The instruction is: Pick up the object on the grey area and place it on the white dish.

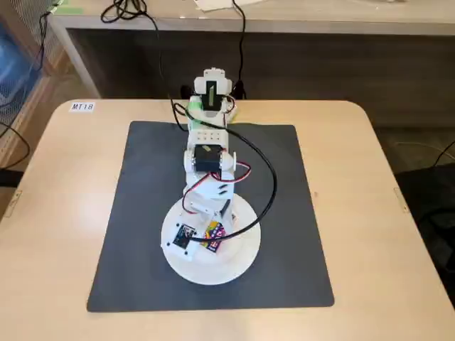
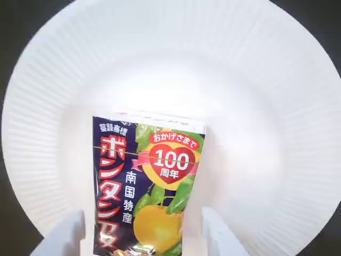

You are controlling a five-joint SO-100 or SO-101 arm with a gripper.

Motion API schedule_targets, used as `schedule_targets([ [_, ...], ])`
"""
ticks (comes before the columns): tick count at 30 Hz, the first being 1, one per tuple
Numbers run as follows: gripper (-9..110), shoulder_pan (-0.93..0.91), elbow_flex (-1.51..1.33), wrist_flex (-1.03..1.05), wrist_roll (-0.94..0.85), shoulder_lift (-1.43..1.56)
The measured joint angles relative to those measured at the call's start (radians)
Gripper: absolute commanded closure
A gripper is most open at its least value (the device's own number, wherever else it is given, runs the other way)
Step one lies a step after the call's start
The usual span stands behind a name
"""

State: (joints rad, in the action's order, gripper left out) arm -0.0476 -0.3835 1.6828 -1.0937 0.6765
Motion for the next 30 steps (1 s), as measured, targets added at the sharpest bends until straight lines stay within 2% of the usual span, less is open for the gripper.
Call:
schedule_targets([
  [8,69,-0.006,0.0,0.006,0.015,0.008],
  [9,73,-0.006,0.0,0.006,0.026,0.02],
  [12,98,-0.014,0.034,0.006,0.098,0.086],
  [13,101,-0.018,0.057,0.006,0.146,0.114],
  [18,101,-0.037,0.094,0.006,0.52,0.259],
  [24,101,0.058,0.094,0.006,0.945,0.407],
  [30,101,0.097,0.094,0.008,1.141,0.555],
])
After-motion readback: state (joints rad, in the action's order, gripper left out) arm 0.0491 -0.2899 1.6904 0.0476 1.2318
